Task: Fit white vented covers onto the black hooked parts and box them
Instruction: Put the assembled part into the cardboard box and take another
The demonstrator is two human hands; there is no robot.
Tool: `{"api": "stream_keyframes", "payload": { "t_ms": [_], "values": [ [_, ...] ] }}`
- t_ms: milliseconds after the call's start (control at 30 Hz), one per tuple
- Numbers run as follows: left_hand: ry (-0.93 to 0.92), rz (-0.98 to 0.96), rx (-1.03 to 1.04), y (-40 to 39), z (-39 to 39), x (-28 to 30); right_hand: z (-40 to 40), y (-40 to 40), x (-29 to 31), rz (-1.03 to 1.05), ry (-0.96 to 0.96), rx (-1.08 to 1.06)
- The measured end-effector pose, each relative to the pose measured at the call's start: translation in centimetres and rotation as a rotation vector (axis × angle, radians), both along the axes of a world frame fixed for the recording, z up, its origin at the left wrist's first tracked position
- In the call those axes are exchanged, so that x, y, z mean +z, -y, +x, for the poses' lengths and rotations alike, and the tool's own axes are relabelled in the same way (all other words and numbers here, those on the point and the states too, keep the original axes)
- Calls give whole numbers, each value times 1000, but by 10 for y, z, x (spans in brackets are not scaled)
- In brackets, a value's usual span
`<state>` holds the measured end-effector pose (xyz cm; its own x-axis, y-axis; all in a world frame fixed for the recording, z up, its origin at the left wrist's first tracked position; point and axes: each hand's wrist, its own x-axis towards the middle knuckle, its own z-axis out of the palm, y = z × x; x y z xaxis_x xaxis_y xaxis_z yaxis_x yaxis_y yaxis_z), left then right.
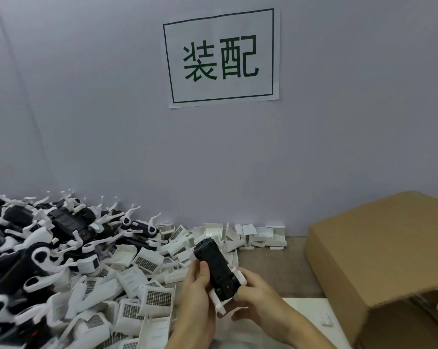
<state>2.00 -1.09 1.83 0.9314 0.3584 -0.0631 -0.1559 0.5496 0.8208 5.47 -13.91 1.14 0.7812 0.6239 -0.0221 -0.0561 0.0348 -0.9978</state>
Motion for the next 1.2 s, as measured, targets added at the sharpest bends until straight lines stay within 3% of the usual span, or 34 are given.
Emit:
{"api": "stream_keyframes", "payload": {
  "t_ms": [300,533,833,1200],
  "values": [
    [-21,232,49,4,5,-10,-2,-3,0,100,-38,-82],
    [-53,254,79,4,9,-13,-3,-5,0,114,-76,-67],
    [-40,354,117,4,14,-19,1,-5,-6,-38,11,-146],
    [-30,354,138,1,19,-24,-2,-8,2,85,-84,-81]
  ]
}}
